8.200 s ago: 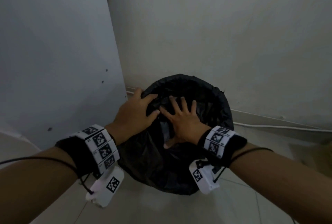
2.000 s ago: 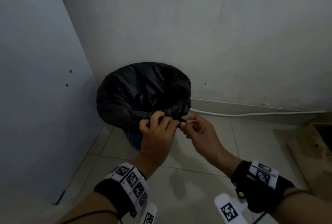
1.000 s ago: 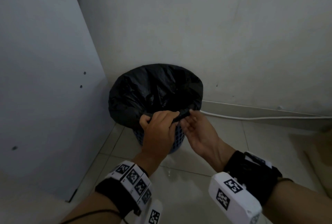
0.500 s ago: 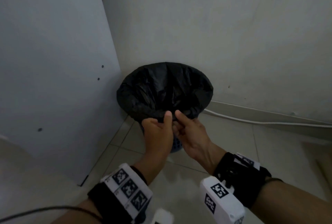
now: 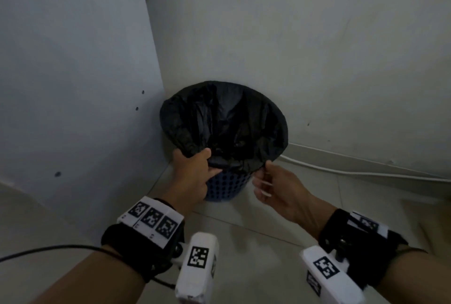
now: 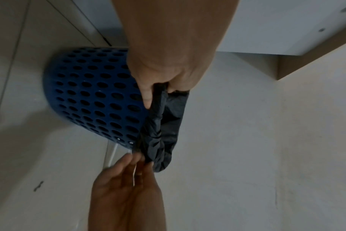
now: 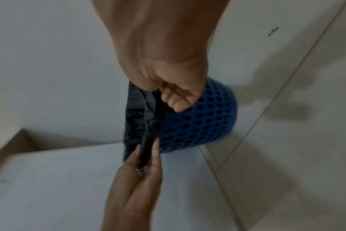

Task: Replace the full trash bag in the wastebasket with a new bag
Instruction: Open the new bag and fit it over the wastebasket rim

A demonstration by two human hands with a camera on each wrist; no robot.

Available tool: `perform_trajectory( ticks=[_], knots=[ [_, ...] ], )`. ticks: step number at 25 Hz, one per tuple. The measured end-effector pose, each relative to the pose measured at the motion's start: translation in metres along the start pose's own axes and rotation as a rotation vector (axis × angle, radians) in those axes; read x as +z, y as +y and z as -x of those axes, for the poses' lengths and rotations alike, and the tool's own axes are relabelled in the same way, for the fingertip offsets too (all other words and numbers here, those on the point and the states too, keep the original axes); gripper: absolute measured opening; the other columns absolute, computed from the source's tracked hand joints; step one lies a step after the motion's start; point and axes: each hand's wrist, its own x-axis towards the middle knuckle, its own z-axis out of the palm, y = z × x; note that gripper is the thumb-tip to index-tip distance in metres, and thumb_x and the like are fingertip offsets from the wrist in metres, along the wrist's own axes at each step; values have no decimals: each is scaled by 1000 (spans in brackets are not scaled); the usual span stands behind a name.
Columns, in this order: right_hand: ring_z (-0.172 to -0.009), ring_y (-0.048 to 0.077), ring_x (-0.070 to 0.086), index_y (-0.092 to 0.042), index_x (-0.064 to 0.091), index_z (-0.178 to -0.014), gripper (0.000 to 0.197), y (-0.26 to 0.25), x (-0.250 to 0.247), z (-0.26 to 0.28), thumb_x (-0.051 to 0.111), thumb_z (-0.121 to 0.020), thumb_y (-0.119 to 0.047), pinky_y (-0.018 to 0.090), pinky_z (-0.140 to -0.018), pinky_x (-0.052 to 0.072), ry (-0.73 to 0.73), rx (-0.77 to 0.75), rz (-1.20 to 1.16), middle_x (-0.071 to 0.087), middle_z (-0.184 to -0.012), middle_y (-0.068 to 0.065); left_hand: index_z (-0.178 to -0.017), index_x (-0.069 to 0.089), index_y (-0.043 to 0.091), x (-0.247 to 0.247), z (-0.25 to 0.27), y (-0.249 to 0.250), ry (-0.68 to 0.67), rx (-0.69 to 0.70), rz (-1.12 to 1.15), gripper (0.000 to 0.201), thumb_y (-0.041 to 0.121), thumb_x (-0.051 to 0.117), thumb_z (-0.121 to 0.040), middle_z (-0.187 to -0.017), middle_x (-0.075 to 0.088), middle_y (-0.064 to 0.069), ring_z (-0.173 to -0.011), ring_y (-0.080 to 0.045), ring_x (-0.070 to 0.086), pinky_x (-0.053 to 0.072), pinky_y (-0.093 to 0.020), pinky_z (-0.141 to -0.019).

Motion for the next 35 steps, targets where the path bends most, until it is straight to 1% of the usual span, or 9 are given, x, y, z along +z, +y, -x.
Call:
perform_trajectory(
  ticks=[2,7,10,13,16,19,24,30,35],
  knots=[
    [-66,15,56,-15,58,-82,32,-5,-10,14,46,-100,-39,29,-61,46,-32,-22,376,61,-72,1,-140,36,21,-10,-2,-3,-66,136,-156,53,4,57,-94,-135,50,-8,-103,-27,63,62,-36,-65],
    [-68,-2,57,-25,57,-84,19,-45,-24,2,48,-100,-30,17,-67,45,-226,-904,1213,62,-76,-12,-136,37,13,-23,-2,-4,-122,397,-464,44,18,55,-97,-131,51,-6,-116,-23,55,51,-41,-96],
    [-103,20,57,-34,57,-92,31,-17,-29,-32,29,-102,-45,39,-97,39,-414,-552,1617,63,-102,-4,-136,38,10,-26,2,-11,-107,481,-531,44,22,54,-97,-129,52,-6,-116,-22,54,49,-37,-95],
    [-141,25,27,-41,46,-135,57,13,-38,-52,10,-96,-61,55,-113,6,-180,-287,2048,40,-149,-12,-136,38,11,-38,1,-17,-126,528,-561,42,26,50,-99,-127,51,-3,-117,-21,54,49,-41,-98],
    [-129,30,40,-32,53,-129,57,12,-37,-52,20,-94,-63,52,-107,17,14,-499,2063,52,-137,-3,-132,40,14,-52,-4,-23,-123,567,-577,35,28,46,-101,-125,54,-4,-114,-21,56,50,-44,-97],
    [-130,28,42,-39,43,-136,69,22,-16,-59,12,-84,-71,49,-106,30,-219,-618,1798,47,-142,-1,-128,42,17,-60,-5,-27,-81,635,-590,28,27,42,-101,-119,55,-2,-112,-21,57,50,-40,-94],
    [-148,32,-8,-44,1,-151,103,33,-5,-71,24,-64,-95,60,-114,-9,-322,173,2031,-7,-163,-5,-138,39,18,-57,-1,-40,-121,712,-674,44,39,40,-99,-124,56,2,-112,-14,56,47,-30,-92],
    [-120,32,54,-14,54,-131,37,16,23,-79,54,-95,-25,34,-98,42,-328,-395,1715,57,-132,13,-141,40,21,-69,-16,-33,-157,709,-692,51,44,39,-95,-128,57,5,-115,-11,56,49,-35,-97],
    [-146,41,5,-51,-1,-147,115,24,50,-126,78,-64,-59,69,-108,13,-409,-269,2079,3,-162,-3,-141,41,18,-72,-19,-34,-221,705,-676,58,51,40,-93,-130,58,1,-120,-13,55,49,-45,-99]
  ],
)
